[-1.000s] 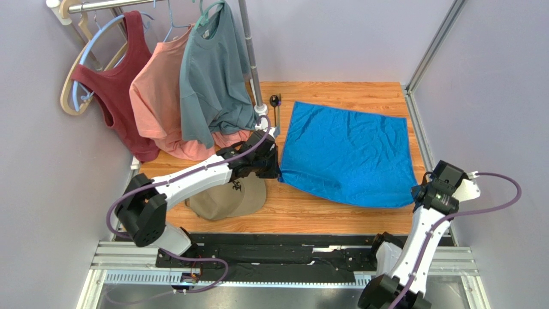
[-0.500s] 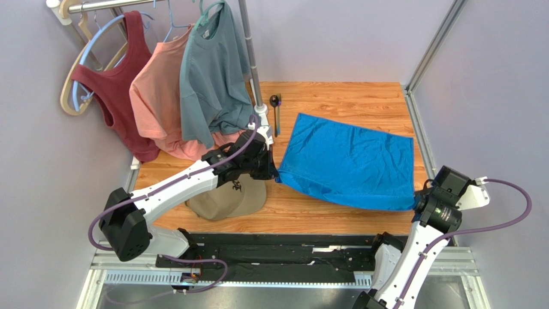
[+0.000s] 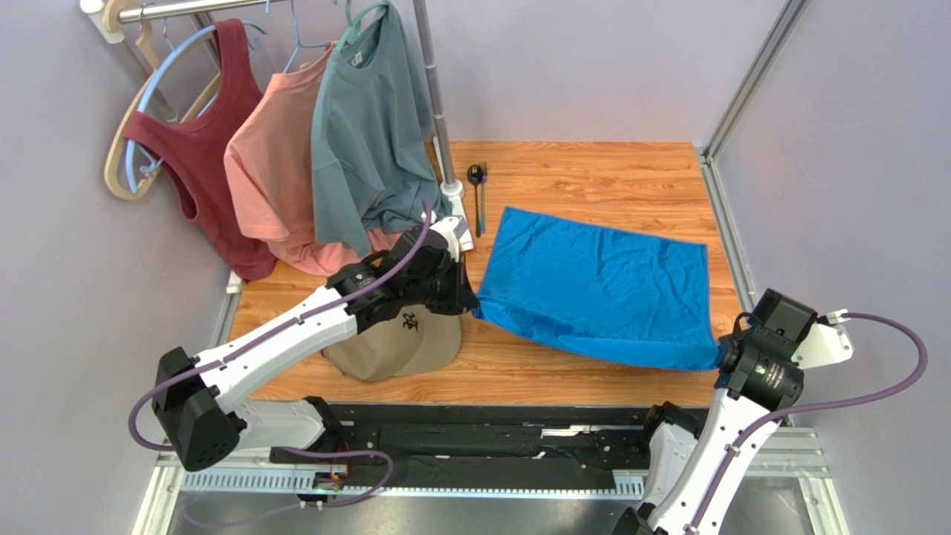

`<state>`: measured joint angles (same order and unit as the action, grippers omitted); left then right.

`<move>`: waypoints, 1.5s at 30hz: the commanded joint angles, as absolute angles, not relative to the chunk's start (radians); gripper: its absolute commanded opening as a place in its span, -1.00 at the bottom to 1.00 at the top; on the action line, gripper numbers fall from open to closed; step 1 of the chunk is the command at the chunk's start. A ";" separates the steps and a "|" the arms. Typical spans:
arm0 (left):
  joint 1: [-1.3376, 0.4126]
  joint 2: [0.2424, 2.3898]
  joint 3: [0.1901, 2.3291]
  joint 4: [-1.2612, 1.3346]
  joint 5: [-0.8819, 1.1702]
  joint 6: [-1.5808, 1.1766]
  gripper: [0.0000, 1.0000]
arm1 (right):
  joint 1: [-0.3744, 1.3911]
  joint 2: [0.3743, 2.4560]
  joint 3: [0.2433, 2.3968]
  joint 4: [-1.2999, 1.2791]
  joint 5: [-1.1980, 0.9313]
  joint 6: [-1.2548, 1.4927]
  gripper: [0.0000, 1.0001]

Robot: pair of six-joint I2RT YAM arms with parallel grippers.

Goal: Fold the napkin into a case and place the utensils inside
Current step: Pick up the flattened napkin from the center of the board.

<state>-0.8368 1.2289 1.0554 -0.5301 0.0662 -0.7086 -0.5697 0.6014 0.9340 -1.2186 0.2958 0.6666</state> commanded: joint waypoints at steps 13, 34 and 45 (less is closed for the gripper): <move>-0.839 1.310 1.313 -0.497 -0.038 -0.540 -1.00 | -0.565 0.715 1.055 -1.042 0.151 0.572 -1.00; -0.834 1.227 1.930 -0.463 0.029 -0.184 -1.00 | -0.563 0.836 2.031 -1.127 0.060 0.512 -1.00; -0.729 1.354 1.833 -0.379 -0.014 -0.291 -1.00 | -0.565 0.870 1.714 -0.962 -0.018 0.520 -1.00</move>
<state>-0.7689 1.2438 1.8885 -0.4381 -0.0128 -0.2382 -0.5648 0.8154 1.8484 -1.0412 0.0410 0.5285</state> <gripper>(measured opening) 0.008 0.015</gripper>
